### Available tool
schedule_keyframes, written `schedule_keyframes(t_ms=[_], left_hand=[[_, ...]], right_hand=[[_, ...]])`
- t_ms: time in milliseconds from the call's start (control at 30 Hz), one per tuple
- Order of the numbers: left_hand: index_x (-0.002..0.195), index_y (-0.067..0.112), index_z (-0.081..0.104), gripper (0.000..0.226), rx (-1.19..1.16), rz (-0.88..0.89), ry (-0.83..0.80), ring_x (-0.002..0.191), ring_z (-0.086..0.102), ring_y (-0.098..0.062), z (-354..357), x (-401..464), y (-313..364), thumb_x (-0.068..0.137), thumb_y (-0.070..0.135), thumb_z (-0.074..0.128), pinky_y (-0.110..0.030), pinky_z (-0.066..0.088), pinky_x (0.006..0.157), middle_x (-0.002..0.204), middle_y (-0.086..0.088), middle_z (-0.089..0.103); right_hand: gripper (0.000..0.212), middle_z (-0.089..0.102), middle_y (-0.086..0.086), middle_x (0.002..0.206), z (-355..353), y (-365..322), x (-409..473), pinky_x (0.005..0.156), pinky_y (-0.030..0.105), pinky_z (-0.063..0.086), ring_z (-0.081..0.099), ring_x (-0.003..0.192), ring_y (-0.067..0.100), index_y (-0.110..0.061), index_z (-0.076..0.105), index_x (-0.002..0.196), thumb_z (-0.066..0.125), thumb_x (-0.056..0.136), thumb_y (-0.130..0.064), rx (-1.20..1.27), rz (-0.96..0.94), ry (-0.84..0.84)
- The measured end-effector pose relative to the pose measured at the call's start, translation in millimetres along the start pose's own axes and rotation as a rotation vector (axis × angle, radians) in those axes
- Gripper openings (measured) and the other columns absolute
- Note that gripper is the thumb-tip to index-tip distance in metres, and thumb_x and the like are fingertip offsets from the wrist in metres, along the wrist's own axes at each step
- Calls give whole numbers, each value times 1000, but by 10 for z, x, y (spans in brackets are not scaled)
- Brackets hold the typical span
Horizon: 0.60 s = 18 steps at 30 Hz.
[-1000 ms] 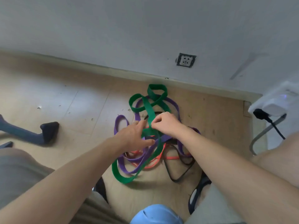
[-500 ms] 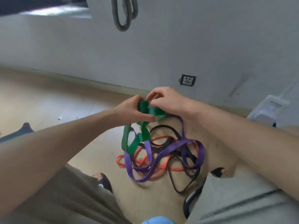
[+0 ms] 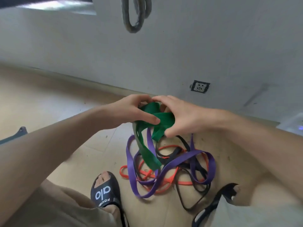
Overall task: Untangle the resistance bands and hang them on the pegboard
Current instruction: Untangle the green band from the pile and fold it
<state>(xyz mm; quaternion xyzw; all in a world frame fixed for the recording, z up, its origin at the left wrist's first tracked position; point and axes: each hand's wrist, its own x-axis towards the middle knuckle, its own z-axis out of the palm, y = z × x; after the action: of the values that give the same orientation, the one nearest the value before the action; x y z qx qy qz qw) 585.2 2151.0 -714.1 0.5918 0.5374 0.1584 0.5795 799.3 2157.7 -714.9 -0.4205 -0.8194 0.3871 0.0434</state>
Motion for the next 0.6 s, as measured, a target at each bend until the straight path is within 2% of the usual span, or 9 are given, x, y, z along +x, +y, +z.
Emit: schedule_keyframes(t_ms=[133, 233, 300, 400, 500, 600], left_hand=[[125, 17, 64, 64, 21, -5, -18, 106, 74, -26, -21, -37, -90, 67, 15, 88, -40, 59, 97, 115, -6, 76], [125, 16, 64, 61, 46, -19, -31, 104, 75, -27, -24, -39, -110, 69, 15, 89, -46, 58, 99, 114, -7, 76], [121, 14, 67, 51, 72, -34, -20, 101, 76, -28, -35, -37, -108, 75, 13, 88, -48, 59, 98, 111, -8, 78], [119, 16, 69, 39, 114, -27, -20, 98, 77, -25, -65, -26, -96, 83, 18, 85, -46, 60, 95, 106, -3, 79], [120, 24, 65, 35, 153, -15, -14, 94, 77, -19, -82, -10, -104, 88, 27, 80, -41, 62, 90, 104, 3, 79], [120, 26, 61, 36, 167, 3, -24, 95, 77, -20, -93, 18, -136, 89, 34, 78, -40, 63, 86, 107, 2, 77]], right_hand=[[103, 42, -13, 141, 126, 5, 94, 85, 6, 38, 46, 114, -2, -38, 21, 157, 81, 75, -29, -69, -54, 28], [99, 46, -13, 144, 144, -1, 134, 80, -2, 34, 43, 102, -9, -35, 25, 157, 82, 77, -29, -92, -85, 54], [94, 55, -13, 135, 129, 1, 141, 80, 8, 42, 53, 92, -2, -38, 28, 153, 81, 76, -29, -106, -82, 44], [80, 63, -11, 119, 90, 4, 153, 83, 28, 54, 60, 95, 3, -38, 38, 144, 78, 76, -26, -122, -81, 45], [67, 64, -12, 117, 35, 29, 181, 88, 33, 55, 62, 101, 8, -32, 50, 136, 77, 75, -26, -128, -79, 74], [59, 66, -14, 113, -21, 47, 192, 88, 30, 55, 63, 100, 5, -30, 57, 131, 77, 75, -26, -104, -77, 90]])
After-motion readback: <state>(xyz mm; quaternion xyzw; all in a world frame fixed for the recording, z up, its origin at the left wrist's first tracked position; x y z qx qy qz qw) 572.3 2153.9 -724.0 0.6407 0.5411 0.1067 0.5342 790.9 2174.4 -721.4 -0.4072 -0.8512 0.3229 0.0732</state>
